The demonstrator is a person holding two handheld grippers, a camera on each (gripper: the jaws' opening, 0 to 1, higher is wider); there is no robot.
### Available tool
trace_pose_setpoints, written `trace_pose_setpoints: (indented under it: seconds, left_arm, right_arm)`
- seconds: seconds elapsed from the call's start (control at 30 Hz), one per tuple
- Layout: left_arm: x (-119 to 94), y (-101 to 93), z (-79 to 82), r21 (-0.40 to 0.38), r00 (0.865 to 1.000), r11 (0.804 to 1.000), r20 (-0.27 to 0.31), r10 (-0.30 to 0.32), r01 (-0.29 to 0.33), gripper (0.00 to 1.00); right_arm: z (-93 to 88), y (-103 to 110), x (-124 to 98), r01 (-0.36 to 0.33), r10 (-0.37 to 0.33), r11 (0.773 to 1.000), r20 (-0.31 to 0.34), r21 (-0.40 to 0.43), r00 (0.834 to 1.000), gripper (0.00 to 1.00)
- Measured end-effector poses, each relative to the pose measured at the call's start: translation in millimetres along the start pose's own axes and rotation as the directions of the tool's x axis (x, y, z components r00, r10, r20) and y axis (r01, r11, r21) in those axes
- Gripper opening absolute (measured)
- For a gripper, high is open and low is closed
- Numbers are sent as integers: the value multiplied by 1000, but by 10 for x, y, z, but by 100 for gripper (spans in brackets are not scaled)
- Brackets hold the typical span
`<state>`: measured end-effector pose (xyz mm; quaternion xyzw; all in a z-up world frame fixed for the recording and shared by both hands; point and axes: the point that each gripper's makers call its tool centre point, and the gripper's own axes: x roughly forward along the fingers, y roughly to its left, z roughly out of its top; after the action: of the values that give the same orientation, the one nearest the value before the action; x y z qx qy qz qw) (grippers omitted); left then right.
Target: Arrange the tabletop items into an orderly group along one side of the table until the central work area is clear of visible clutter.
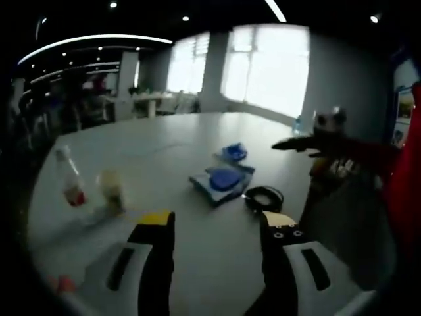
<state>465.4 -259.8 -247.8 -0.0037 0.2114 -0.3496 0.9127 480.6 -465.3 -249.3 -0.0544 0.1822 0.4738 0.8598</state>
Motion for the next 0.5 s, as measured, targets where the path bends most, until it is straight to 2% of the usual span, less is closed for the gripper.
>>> trace_pose_setpoints:
  seconds: [0.27, 0.5]
  left_arm:
    - [268, -145, 1, 3, 1000, 1000, -22, -22, 22, 49]
    - [521, -250, 155, -13, 999, 999, 7, -52, 52, 47]
  right_arm:
    - [-117, -263, -86, 73, -73, 995, -13, 65, 997, 88]
    - [-146, -445, -144, 127, -125, 989, -26, 81, 992, 82]
